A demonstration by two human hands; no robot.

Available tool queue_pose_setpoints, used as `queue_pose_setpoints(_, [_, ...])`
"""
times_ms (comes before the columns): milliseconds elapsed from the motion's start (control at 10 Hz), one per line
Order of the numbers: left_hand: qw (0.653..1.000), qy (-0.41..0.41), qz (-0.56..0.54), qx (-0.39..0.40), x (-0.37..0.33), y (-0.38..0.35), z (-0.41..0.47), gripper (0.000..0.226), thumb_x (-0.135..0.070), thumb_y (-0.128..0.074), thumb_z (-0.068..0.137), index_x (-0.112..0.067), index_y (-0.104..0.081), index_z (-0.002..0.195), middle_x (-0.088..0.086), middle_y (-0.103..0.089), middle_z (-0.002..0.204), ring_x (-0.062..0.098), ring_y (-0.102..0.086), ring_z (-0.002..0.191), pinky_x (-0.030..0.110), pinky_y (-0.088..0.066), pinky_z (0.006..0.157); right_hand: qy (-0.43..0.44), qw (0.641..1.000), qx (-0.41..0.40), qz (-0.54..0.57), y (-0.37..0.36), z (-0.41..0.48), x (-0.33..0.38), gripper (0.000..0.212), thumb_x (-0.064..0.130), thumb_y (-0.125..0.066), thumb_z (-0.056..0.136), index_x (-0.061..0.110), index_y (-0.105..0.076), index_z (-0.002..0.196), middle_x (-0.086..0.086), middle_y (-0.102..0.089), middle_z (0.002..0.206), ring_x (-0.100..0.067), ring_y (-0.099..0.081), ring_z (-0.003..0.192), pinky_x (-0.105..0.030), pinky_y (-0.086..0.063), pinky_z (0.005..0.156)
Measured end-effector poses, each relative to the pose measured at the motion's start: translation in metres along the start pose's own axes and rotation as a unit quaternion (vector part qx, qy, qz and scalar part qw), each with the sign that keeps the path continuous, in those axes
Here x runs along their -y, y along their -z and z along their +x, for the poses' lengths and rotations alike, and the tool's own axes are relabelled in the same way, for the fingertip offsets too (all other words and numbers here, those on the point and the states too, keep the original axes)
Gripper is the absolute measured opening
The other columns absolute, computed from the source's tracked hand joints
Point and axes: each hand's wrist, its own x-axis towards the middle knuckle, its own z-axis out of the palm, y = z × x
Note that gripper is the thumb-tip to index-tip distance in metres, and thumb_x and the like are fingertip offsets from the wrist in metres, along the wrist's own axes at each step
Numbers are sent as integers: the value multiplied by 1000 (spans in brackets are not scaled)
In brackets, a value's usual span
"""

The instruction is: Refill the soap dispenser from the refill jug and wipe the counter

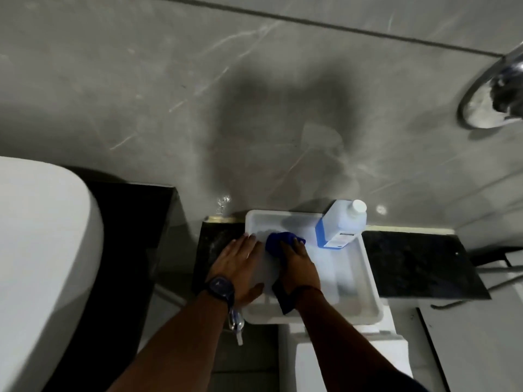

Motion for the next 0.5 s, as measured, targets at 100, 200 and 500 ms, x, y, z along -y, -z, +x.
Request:
queue_pose_setpoints(100, [1000,-8,15,14,2,-15,1,92,-61,-43,82,-18,6,148,6,12,158,22,15,143,35,12,112,2,999,32,-23,-17,2,-8,80,18,-67,85,23,-18,149,-9,-12,159,-28,-14,145,-41,-23,116])
queue_pose_setpoints(200, [1000,-11,11,10,3,-14,1,91,-63,-40,82,-20,5,148,5,13,157,21,16,143,36,12,112,-2,1000,17,-18,-18,-1,-7,71,31,-57,92,26,-15,149,-9,-9,160,-28,-11,145,-43,-21,116])
queue_pose_setpoints(500, [999,-7,28,-21,6,78,-29,92,-65,-42,82,-21,6,147,4,10,158,25,6,144,41,-2,115,16,988,-131,76,63,-35,50,68,47,-53,91,21,-25,147,-7,-21,158,-24,-14,145,-37,-20,115])
